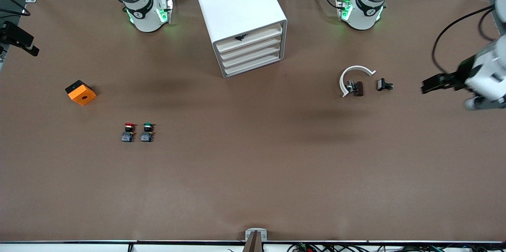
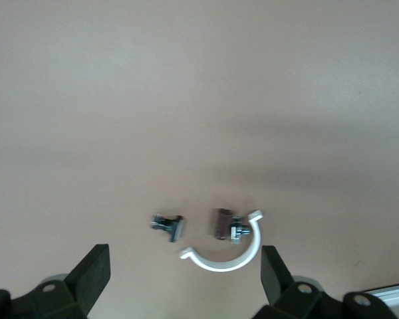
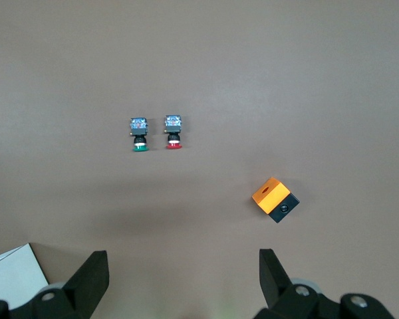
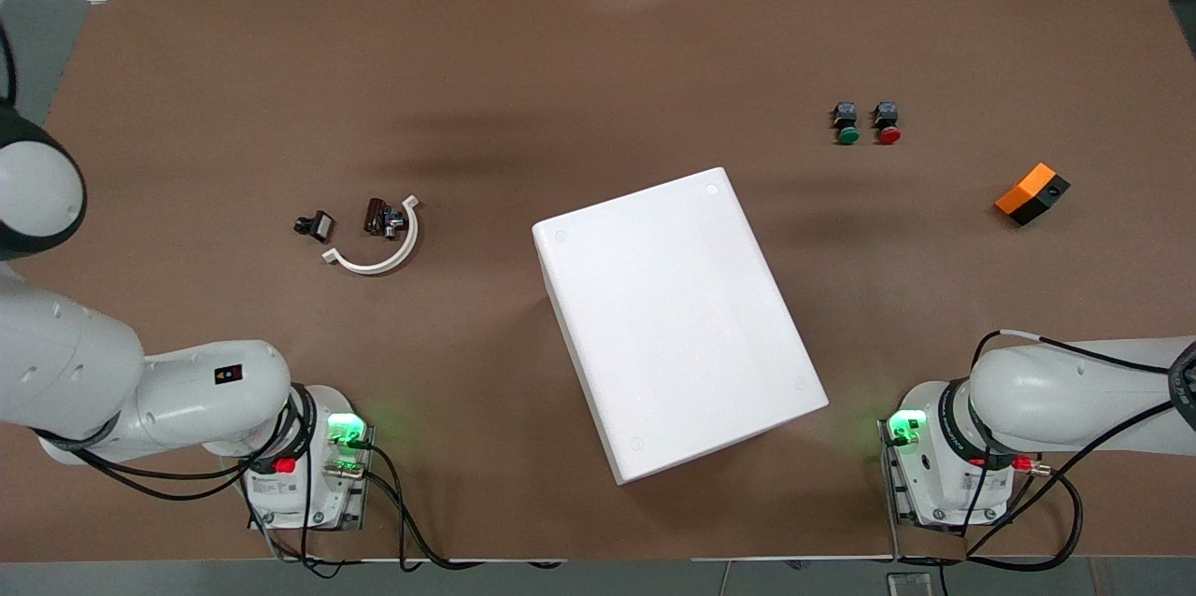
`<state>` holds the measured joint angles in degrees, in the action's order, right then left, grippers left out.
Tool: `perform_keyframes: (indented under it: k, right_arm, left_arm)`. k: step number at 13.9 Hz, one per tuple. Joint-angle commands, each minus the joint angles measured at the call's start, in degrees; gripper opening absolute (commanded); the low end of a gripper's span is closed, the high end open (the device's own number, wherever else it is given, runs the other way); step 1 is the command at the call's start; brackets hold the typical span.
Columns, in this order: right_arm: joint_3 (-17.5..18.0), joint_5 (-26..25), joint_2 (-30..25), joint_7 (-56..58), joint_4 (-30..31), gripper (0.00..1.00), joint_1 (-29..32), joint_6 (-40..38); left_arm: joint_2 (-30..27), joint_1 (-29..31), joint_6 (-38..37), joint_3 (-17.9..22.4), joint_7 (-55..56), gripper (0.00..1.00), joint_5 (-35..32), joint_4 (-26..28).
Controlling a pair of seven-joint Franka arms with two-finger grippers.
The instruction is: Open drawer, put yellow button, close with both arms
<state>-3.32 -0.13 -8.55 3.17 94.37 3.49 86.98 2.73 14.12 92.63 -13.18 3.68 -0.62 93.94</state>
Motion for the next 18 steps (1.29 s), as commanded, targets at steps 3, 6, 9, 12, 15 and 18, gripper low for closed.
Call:
perform_keyframes:
  k: [3,6,9,12,15,18]
  right_arm:
    - [0.2,0.7,-1.0,0.4,0.8,1.0,-0.2,0.4]
    - [0.2,0.7,-1.0,0.4,0.7,1.0,-0.2,0.5]
    - [0.3,0.7,-1.0,0.4,0.7,1.0,-0.2,0.5]
    - [0.3,0.6,-1.1,0.4,0.7,1.0,-0.2,0.3]
    - [0.3,0.7,-1.3,-0.3,0.9,1.0,-0.2,0.1]
    - [0.3,0.7,-1.4,-2.5,0.9,1.0,-0.3,-0.4]
  left_arm:
    - [-6.3,-1.7,1.3,-0.4,-2.0,1.0,-0.7,4.0]
    - [-8.5,-10.1,0.6,6.2,-1.6,1.0,-0.7,4.1]
    - [-12.8,-11.8,-3.1,8.8,-2.0,1.0,-0.5,4.9]
    - [-15.0,-11.8,-5.3,8.8,-1.2,1.0,0.0,4.5]
    - [-14.9,-11.8,-6.1,8.8,-1.2,1.0,0.3,4.5]
    - [-14.3,-12.2,-6.0,8.4,-1.2,1.0,1.1,4.2]
